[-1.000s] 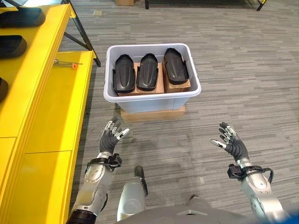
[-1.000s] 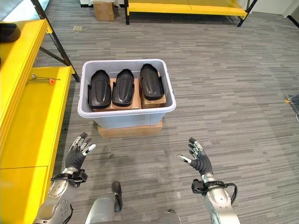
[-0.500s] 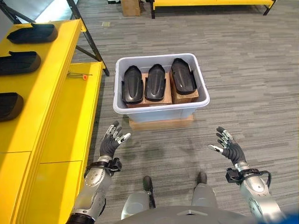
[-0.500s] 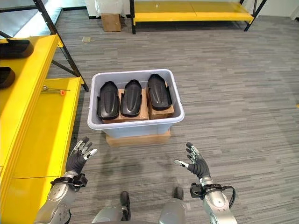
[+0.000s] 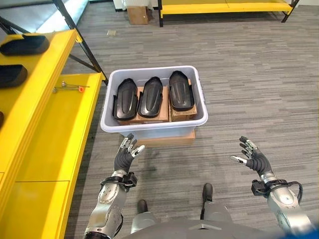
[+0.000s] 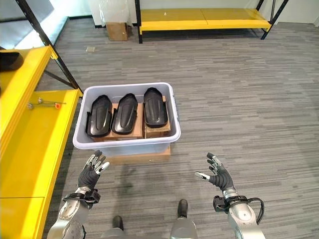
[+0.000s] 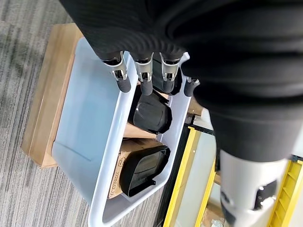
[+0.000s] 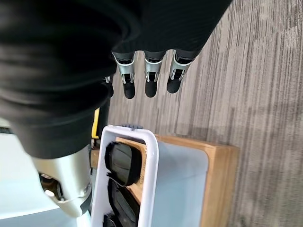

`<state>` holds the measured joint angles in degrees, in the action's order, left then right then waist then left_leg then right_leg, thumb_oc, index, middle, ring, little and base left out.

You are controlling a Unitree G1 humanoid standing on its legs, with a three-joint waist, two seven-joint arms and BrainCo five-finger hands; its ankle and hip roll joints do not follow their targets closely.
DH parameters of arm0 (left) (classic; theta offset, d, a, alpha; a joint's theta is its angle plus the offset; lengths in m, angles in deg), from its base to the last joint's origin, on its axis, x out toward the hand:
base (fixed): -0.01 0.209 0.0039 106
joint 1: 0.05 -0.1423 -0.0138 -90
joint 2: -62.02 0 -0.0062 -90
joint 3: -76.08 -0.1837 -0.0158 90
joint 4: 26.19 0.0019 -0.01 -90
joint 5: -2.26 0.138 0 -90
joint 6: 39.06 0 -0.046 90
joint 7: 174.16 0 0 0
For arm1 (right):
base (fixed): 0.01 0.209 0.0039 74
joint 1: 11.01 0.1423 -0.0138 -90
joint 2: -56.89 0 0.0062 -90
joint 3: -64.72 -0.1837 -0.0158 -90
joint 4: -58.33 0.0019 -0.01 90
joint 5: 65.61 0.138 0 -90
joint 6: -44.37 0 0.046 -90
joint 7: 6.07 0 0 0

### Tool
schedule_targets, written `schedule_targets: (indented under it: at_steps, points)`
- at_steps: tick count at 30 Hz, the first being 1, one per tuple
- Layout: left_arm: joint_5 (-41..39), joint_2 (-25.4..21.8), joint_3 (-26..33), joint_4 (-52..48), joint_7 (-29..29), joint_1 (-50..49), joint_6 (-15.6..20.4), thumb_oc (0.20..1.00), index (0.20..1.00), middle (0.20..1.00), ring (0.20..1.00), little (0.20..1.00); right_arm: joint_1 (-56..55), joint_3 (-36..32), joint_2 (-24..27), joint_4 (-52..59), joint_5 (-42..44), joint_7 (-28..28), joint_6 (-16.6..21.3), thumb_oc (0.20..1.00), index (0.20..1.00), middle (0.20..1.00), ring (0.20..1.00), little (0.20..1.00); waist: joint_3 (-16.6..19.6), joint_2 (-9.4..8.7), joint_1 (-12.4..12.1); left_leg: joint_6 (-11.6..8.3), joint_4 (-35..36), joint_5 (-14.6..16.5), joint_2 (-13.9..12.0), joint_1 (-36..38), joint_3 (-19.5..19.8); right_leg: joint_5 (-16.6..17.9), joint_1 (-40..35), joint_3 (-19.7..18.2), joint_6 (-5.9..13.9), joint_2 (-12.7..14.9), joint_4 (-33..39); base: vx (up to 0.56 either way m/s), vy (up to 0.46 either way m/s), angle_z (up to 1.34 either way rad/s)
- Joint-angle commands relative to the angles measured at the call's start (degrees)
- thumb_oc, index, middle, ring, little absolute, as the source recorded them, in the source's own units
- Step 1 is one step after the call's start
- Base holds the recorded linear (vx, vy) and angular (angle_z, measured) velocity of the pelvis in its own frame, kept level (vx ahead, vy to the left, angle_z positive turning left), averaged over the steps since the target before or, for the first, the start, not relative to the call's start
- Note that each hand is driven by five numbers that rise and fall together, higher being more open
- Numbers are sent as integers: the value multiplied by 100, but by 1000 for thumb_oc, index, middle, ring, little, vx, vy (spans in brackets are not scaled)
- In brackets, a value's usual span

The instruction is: Move parts from the plastic box to the shelf.

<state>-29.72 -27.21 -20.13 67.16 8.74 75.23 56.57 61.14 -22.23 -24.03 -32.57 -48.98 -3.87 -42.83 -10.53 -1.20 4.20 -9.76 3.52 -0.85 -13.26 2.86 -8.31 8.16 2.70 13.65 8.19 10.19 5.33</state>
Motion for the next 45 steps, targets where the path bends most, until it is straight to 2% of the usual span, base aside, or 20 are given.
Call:
schedule_targets:
  at_steps: [1,4,5,6,7,10,11,12,13,14,15,16,18,19,21,24,26,30,41,45]
  points:
    - [7,-347,74,-307,-22,173,256,1000,1000,1000,1000,1000,216,-207,-19,363,82,5,261,1000,1000,1000,1000,1000,156,-75,31,271,-644,195,7,134,102,-554,631,-260,44,347,-1143,55,-128,-2]
    - [-57,-315,38,-305,8,239,267,1000,1000,1000,1000,1000,262,-180,59,329,138,-15,281,1000,1000,1000,1000,1000,41,-62,16,195,-1515,-136,-94,-186,269,-887,567,-314,-205,97,-1304,81,-214,-1]
    - [-57,-316,39,-304,8,243,266,1000,1000,1000,1000,1000,266,-180,58,327,138,-15,282,1000,1000,1000,1000,1000,54,-67,26,197,-1519,-151,-87,-217,281,-869,583,-306,-208,104,-1291,28,-152,4]
    - [-87,-302,41,-315,-20,240,278,1000,1000,1000,1000,1000,258,-183,85,322,147,-28,281,1000,1000,1000,1000,1000,-8,-100,0,186,-2009,-322,-71,-455,384,-943,512,-310,-304,52,-1283,26,-283,9]
    - [-99,-320,18,-321,-1,259,272,1000,1000,1000,1000,1000,221,-212,110,326,198,-55,306,1000,1000,1000,1000,1000,-218,-253,-108,190,-3372,-529,51,-1032,496,-1087,259,-236,-515,34,-1267,25,-280,9]
    - [-98,-342,38,-337,-16,170,257,1000,1000,1000,1000,1000,150,-223,91,335,227,-66,296,1000,1000,1000,1000,1000,-289,-329,-119,222,-3644,-538,118,-1260,451,-1162,160,-187,-576,-12,-1233,46,-147,33]
    - [-89,-362,62,-365,-28,117,230,1000,1000,1000,1000,1000,105,-246,53,337,223,-110,282,1000,1000,1000,1000,1000,-325,-315,-167,207,-3123,-549,-74,-1481,284,-1234,-1,-143,-557,-90,-1128,82,-81,15]
    - [-89,-362,62,-367,-28,115,229,1000,1000,1000,1000,1000,103,-246,53,338,223,-110,282,1000,1000,1000,1000,1000,-333,-319,-174,206,-3110,-551,-73,-1459,274,-1233,-13,-150,-557,-90,-1123,214,47,12]
    - [-64,-389,67,-389,2,72,216,1000,1000,1000,1000,1000,88,-241,34,321,194,-163,292,1000,1000,1000,1000,1000,-285,-301,-225,214,-2068,-579,-268,-1456,351,-1296,-136,-164,-443,-81,-1004,151,76,9]
    - [-64,-390,67,-390,2,70,216,1000,1000,1000,1000,1000,87,-240,34,320,194,-163,292,1000,1000,1000,1000,1000,-292,-309,-229,214,-2037,-593,-261,-1427,340,-1298,-147,-168,-443,-75,-1003,329,254,16]
    - [26,-370,70,-402,51,77,212,1000,1000,1000,1000,1000,66,-252,16,304,144,-196,337,1000,1000,1000,1000,1000,-230,-224,-268,91,-783,-1076,-644,-1557,425,-1420,-236,-192,-288,-20,-1007,261,226,7]
    - [57,-350,71,-411,48,66,208,1000,1000,1000,1000,1000,35,-270,32,289,131,-197,325,1000,1000,1000,1000,1000,-208,-204,-257,19,-432,-1266,-755,-1497,442,-1457,-286,-192,-266,8,-1028,261,225,18]
    - [146,-342,84,-399,42,62,195,1000,1000,1000,1000,1000,-2,-284,33,284,102,-192,338,1000,1000,1000,1000,1000,-168,-170,-261,-39,-147,-1362,-815,-1516,435,-1507,-384,-195,-217,40,-1034,260,186,1]
    - [132,-299,100,-331,-25,25,206,1000,1000,1000,1000,1000,-91,-303,10,324,95,-86,287,1000,1000,1000,1000,1000,-73,-108,-214,-28,-85,-1249,-794,-1282,187,-1631,-561,-212,-142,88,-1122,446,336,-10]
    - [187,-323,94,-330,-34,42,229,1000,1000,1000,1000,1000,-61,-249,-28,292,56,-63,292,1000,1000,1000,1000,1000,-8,-97,-268,-33,-95,-1238,-728,-1242,231,-1579,-631,-239,-95,136,-1118,267,212,-35]
    - [130,-426,86,-367,-31,172,250,1000,1000,1000,1000,1000,35,-220,-104,304,21,-16,256,1000,1000,1000,1000,1000,51,-160,-301,47,-495,-987,-496,-1297,59,-1431,-751,-321,46,403,-1123,245,236,-28]
    - [134,-550,66,-388,52,319,286,1000,1000,1000,1000,1000,163,-171,-220,291,-3,-52,229,1000,1000,1000,1000,1000,76,-250,-326,213,-995,-585,-229,-1448,-176,-1182,-737,-346,195,706,-1211,231,224,-7]
    - [101,-657,37,-407,131,427,303,1000,1000,1000,1000,1000,192,-210,-280,303,15,-104,222,1000,1000,1000,1000,1000,179,-301,-268,296,-1545,-266,-36,-1767,-334,-784,-688,-295,311,965,-1198,176,137,-13]
    - [118,-759,67,-451,194,395,272,1000,1000,1000,1000,1000,188,-229,-322,243,59,-114,183,1000,1000,1000,1000,1000,264,-345,-192,540,-1845,142,313,-1931,-380,-48,-607,-283,453,1218,-1327,131,88,2]
    - [163,-801,48,-450,162,377,259,1000,1000,1000,1000,1000,217,-202,-326,208,13,-108,177,1000,1000,1000,1000,1000,254,-321,-175,706,-1822,307,513,-1815,-358,199,-447,-422,463,1292,-1701,89,128,4]
